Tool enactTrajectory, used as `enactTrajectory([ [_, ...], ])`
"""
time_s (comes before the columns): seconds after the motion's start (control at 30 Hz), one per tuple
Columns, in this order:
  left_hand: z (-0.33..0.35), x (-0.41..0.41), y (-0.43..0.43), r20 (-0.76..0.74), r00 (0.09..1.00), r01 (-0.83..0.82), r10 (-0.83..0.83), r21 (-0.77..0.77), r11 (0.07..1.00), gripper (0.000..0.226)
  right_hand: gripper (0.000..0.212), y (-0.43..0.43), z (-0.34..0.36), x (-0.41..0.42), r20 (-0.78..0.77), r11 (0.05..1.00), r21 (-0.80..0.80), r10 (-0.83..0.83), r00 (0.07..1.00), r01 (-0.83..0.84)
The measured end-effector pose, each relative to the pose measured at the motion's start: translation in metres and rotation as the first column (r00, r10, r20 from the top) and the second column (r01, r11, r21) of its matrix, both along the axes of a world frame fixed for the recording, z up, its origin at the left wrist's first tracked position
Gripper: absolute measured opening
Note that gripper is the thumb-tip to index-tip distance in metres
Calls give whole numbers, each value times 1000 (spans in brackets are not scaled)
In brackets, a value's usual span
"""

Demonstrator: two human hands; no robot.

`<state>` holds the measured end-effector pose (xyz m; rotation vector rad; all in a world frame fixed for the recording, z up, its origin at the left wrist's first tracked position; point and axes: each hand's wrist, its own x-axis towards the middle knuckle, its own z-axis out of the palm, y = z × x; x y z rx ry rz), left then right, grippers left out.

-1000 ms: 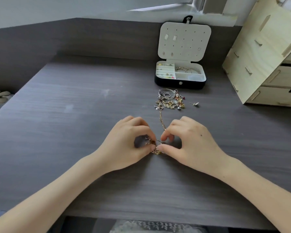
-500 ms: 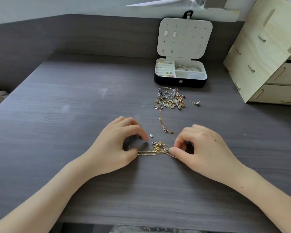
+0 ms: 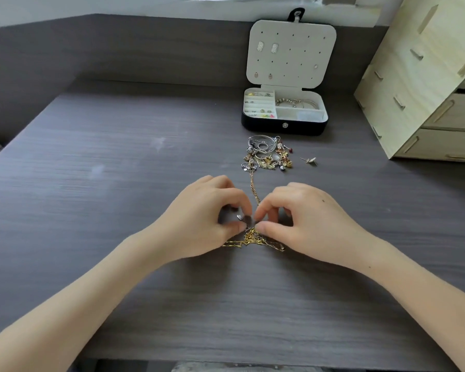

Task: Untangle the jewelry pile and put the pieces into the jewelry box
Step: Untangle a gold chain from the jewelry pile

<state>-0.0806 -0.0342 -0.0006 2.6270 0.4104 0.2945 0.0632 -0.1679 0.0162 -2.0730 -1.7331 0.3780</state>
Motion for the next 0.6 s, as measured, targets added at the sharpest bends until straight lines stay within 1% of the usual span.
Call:
enactTrajectory([
  [0.07,3,5,2,-34,998,43,-44,-9,999,3,7,5,0,-1,4,998,-46,32,999,-32],
  [0.17,2,7,3,-70,994,78,-79,-19,997,5,12,7,1,-1,-6,996,-70,53,999,-54],
  [0.23,-1,5,6,-49,996,71,-72,-25,997,7,14,6,3,0,-41,997,-58,43,998,-45],
  [0.37,-9,1,10,21,998,56,-55,-55,997,5,10,1,4,5,-151,1000,-8,-14,989,13],
  [0.4,-10,1,9,43,998,56,-54,-58,997,7,9,0,4,6,-182,1000,-1,-28,983,28],
  [0.5,-11,2,7,71,994,86,-83,-46,995,27,11,1,0,8,-256,998,34,-34,966,44],
  [0.53,-11,3,5,72,993,101,-98,-41,994,31,13,2,-1,7,-269,998,51,-31,963,46],
  [0.6,-12,6,3,81,991,114,-109,-59,992,30,17,4,-2,7,-316,995,84,-19,949,48],
])
